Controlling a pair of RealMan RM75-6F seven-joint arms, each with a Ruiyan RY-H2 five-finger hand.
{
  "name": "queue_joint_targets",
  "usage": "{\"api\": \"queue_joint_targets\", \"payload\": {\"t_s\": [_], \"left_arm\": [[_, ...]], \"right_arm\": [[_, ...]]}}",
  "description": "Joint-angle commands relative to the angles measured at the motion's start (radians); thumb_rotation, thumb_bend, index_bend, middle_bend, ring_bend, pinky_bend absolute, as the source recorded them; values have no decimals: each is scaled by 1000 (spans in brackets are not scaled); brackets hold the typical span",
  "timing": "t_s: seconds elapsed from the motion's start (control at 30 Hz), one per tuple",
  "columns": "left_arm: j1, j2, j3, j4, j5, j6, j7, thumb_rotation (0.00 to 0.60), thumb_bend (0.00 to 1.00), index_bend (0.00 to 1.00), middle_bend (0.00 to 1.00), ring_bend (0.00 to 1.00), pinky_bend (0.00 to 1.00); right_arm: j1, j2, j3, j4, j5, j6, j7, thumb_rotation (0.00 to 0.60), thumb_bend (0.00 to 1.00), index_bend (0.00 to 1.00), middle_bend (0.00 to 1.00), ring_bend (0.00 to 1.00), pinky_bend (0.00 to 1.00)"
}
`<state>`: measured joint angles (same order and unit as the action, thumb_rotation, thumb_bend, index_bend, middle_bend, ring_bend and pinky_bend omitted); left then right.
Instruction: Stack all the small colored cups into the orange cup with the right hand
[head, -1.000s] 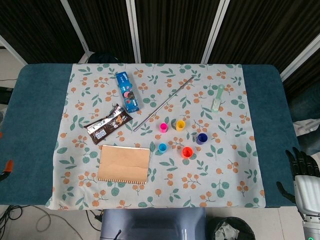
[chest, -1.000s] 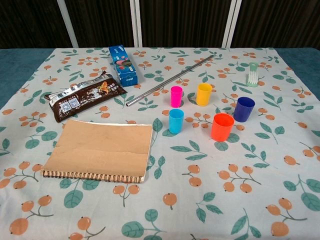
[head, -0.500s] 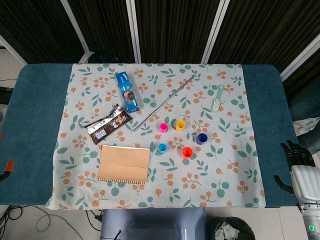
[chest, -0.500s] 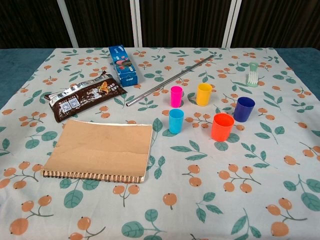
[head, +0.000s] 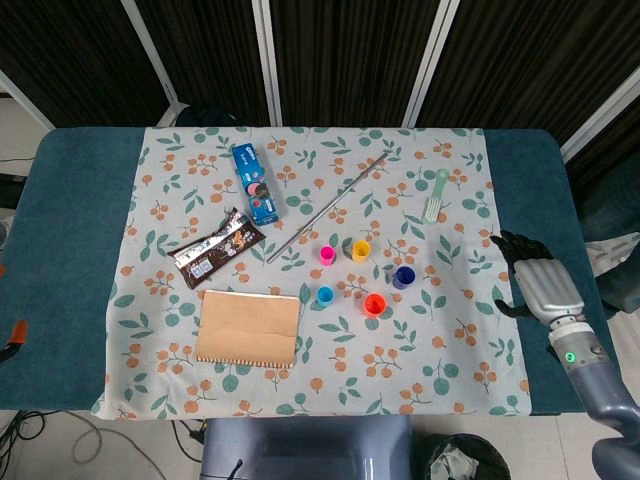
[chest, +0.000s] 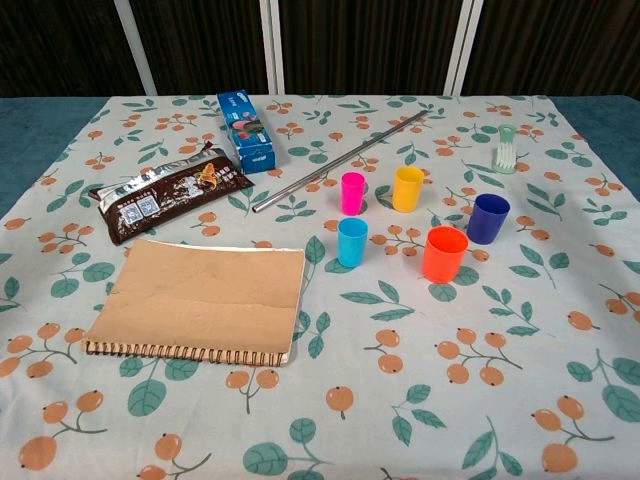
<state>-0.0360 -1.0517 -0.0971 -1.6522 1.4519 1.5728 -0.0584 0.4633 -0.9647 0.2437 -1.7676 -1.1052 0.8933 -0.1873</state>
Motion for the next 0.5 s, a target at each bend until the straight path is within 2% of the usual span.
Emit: {"api": "queue_joint_targets", "payload": {"t_s": [0.03, 0.27, 0.5], "left_arm": [[1, 2, -2, -1, -4, 0, -6, 600, 352, 131, 32, 0, 31], [1, 5, -4, -2, -12, -7, -11, 600, 352, 131, 33, 0, 31], [1, 5, -7, -2, -17, -7, -16, 600, 352, 131, 32, 0, 31]], "right_arm": [[80, -59, 17, 36, 102, -68, -76, 600, 329, 73, 0, 1, 100], [165, -170, -12, 95, 205, -81, -170, 600, 328, 154, 0, 2, 100], [203, -266, -27, 152, 230, -49, -198, 600, 359, 215, 0, 3, 100]]}}
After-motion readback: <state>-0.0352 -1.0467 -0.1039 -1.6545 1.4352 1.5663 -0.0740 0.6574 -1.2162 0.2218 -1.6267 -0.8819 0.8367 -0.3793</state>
